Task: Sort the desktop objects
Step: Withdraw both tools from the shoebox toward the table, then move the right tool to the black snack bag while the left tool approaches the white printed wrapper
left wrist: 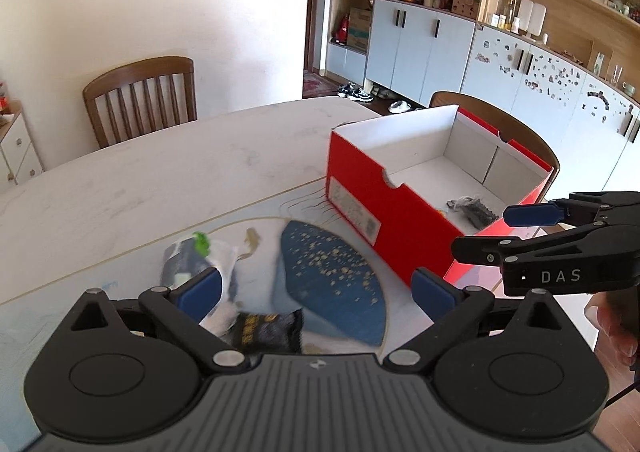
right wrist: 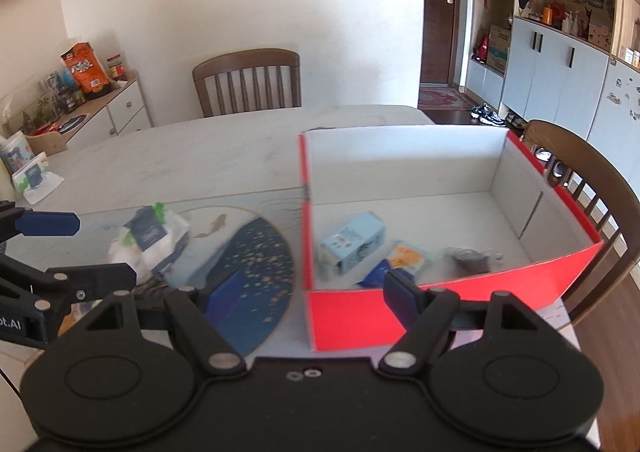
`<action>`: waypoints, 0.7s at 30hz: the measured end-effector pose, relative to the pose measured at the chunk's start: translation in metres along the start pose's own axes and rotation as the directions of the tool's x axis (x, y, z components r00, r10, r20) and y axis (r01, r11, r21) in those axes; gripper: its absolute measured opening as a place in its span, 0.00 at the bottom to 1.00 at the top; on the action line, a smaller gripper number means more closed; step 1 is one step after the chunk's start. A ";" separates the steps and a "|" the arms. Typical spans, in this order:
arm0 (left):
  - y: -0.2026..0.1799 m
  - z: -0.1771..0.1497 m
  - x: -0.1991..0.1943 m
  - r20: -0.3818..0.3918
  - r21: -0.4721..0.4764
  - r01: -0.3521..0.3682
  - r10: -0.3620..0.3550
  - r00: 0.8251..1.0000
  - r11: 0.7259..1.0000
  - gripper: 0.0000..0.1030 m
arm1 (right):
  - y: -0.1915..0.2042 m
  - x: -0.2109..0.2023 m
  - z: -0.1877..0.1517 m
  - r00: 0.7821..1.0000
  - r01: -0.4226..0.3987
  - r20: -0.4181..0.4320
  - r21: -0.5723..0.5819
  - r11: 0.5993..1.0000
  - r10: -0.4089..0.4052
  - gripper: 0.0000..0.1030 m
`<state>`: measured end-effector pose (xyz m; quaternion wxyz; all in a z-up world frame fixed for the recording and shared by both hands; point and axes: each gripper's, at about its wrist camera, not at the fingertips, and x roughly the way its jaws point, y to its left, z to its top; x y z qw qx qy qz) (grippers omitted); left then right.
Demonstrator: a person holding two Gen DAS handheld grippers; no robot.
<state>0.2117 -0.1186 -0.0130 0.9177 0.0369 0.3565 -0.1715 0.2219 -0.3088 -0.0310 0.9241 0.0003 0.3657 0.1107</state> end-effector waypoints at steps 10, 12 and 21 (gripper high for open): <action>0.036 -0.030 -0.037 0.038 -0.047 -0.037 0.038 0.999 0.998 0.99 | 0.044 -0.004 -0.009 1.000 -0.031 -0.005 -0.021 0.999 0.031 0.76; 0.044 -0.036 -0.043 0.045 -0.061 -0.047 0.050 0.998 0.997 0.99 | 0.052 -0.003 -0.011 0.999 -0.037 -0.005 -0.028 0.999 0.037 0.76; 0.072 -0.066 -0.066 0.055 -0.124 -0.104 0.112 0.992 0.987 0.99 | 0.085 0.004 -0.015 0.998 -0.064 -0.024 -0.061 0.996 0.062 0.76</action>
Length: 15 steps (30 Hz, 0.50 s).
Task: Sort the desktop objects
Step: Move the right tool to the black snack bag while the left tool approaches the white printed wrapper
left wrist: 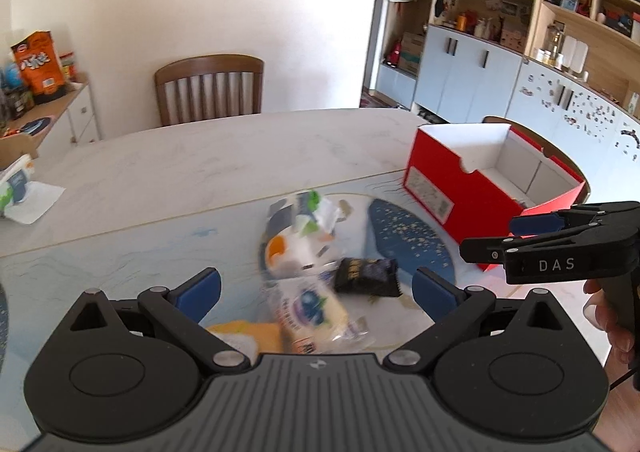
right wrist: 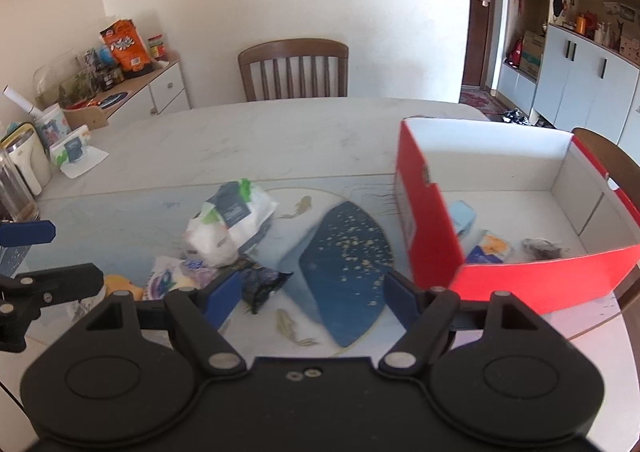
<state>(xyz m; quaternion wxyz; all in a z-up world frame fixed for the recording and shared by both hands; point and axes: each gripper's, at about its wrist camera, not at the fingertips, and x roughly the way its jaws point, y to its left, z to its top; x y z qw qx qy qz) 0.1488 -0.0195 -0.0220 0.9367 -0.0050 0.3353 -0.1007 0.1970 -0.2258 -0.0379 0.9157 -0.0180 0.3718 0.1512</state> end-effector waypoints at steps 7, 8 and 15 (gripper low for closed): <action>0.024 -0.021 -0.009 -0.013 -0.036 -0.039 0.038 0.999 0.999 0.99 | 0.022 0.008 -0.001 0.999 -0.026 -0.019 -0.029 0.999 0.025 0.76; 0.027 -0.024 -0.009 -0.016 -0.036 -0.047 0.047 0.999 0.998 0.99 | 0.025 0.010 -0.002 0.999 -0.029 -0.024 -0.035 0.999 0.028 0.76; 0.051 -0.044 -0.002 -0.062 -0.067 -0.098 0.094 0.994 0.993 0.99 | 0.040 0.025 -0.004 0.999 -0.036 -0.040 -0.072 0.997 0.033 0.76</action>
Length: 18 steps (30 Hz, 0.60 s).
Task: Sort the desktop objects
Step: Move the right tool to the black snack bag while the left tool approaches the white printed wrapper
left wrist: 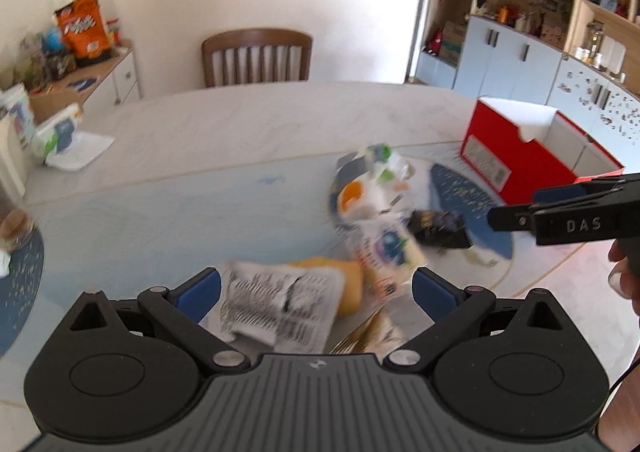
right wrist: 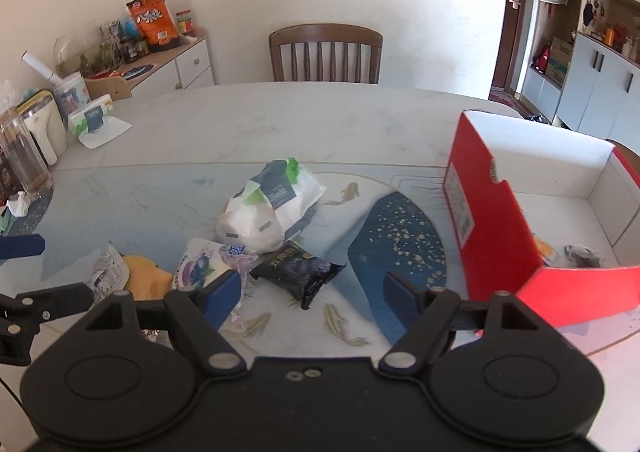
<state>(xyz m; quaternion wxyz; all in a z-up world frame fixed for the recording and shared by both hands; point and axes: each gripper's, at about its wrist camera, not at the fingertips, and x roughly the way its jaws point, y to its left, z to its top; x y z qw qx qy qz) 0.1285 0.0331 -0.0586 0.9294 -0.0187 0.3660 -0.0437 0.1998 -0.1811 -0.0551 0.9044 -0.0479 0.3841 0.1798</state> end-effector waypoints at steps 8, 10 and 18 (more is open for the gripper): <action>0.018 -0.013 0.023 -0.045 0.004 0.002 -0.002 0.999 1.000 0.99 | -0.002 0.026 0.002 0.999 0.015 -0.032 -0.001 1.000 -0.016 0.76; 0.023 -0.013 0.029 -0.060 -0.005 0.010 -0.011 0.998 1.000 0.99 | -0.003 0.033 0.002 0.999 0.019 -0.043 -0.003 1.000 -0.019 0.76; 0.042 -0.012 0.054 -0.139 -0.029 0.083 -0.086 0.987 0.996 0.99 | -0.002 0.057 0.002 0.997 0.025 -0.076 -0.029 0.999 -0.027 0.76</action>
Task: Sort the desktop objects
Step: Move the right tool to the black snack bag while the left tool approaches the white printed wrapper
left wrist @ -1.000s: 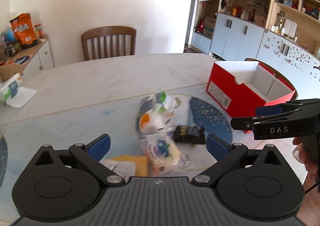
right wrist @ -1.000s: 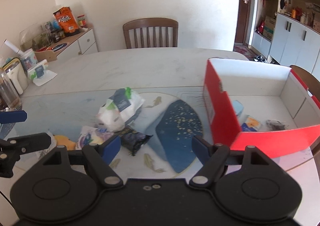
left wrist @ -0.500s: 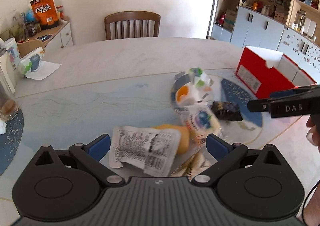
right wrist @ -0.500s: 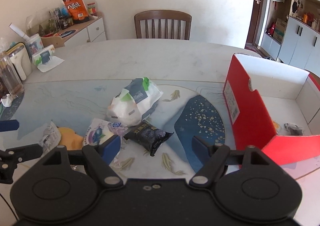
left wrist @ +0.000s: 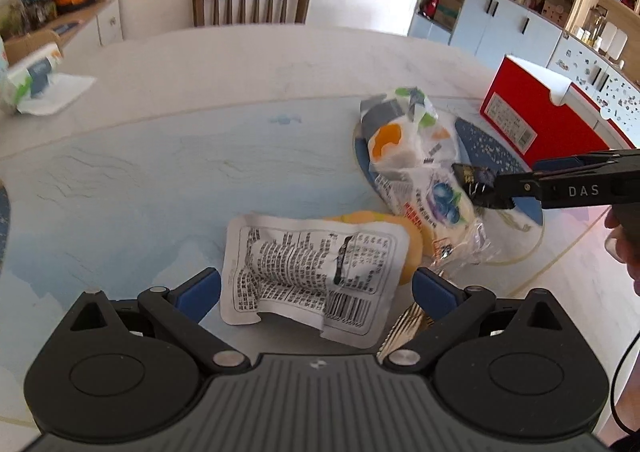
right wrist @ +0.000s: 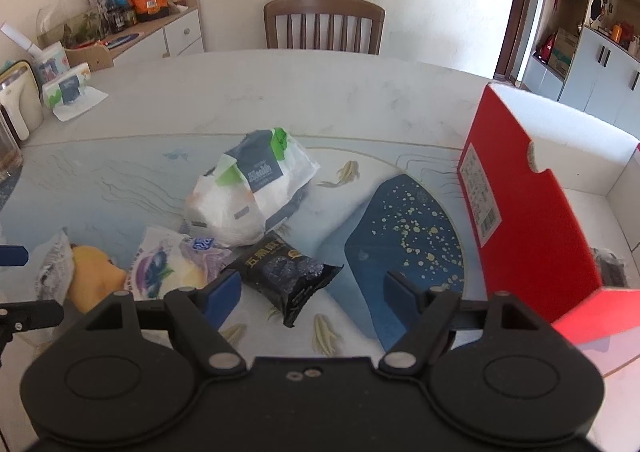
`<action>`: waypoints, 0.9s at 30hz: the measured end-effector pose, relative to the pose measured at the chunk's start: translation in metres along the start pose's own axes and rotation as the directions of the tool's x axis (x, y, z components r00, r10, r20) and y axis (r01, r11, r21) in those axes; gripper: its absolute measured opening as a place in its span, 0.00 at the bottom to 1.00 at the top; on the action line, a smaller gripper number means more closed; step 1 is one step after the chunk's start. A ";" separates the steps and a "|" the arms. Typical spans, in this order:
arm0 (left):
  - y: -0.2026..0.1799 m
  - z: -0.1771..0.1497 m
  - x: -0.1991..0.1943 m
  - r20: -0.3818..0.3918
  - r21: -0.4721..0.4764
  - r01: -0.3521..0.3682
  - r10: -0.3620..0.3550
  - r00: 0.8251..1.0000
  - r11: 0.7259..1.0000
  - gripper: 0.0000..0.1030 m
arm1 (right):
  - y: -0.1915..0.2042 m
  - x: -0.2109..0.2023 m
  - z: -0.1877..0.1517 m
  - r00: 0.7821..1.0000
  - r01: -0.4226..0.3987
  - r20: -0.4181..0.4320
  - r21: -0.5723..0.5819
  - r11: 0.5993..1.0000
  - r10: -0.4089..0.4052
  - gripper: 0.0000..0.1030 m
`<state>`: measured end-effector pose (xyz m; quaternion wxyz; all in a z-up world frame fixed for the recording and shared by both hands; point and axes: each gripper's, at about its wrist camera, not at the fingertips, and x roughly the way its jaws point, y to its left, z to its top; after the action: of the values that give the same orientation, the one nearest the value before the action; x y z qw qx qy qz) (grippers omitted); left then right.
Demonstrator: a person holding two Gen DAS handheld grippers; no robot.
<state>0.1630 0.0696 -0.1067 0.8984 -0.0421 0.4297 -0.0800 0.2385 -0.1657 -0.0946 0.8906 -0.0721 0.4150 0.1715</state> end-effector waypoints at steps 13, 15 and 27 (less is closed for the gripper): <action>0.015 0.006 0.026 -0.038 0.016 0.095 -0.094 0.995 0.995 0.99 | 0.011 0.038 0.005 0.998 -0.013 -0.056 -0.047 0.999 0.010 0.76; 0.015 0.007 0.027 -0.027 0.019 0.103 -0.102 0.994 0.995 0.99 | 0.011 0.042 0.005 0.998 -0.012 -0.061 -0.046 0.999 0.009 0.76; 0.015 0.012 0.017 0.045 0.047 0.137 -0.139 0.989 0.989 0.89 | 0.014 0.047 0.007 0.997 -0.040 -0.069 -0.079 0.996 0.035 0.49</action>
<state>0.1846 0.0812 -0.1145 0.9016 -0.0538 0.4020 -0.1503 0.2668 -0.1392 -0.1258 0.8692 -0.1055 0.4388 0.2022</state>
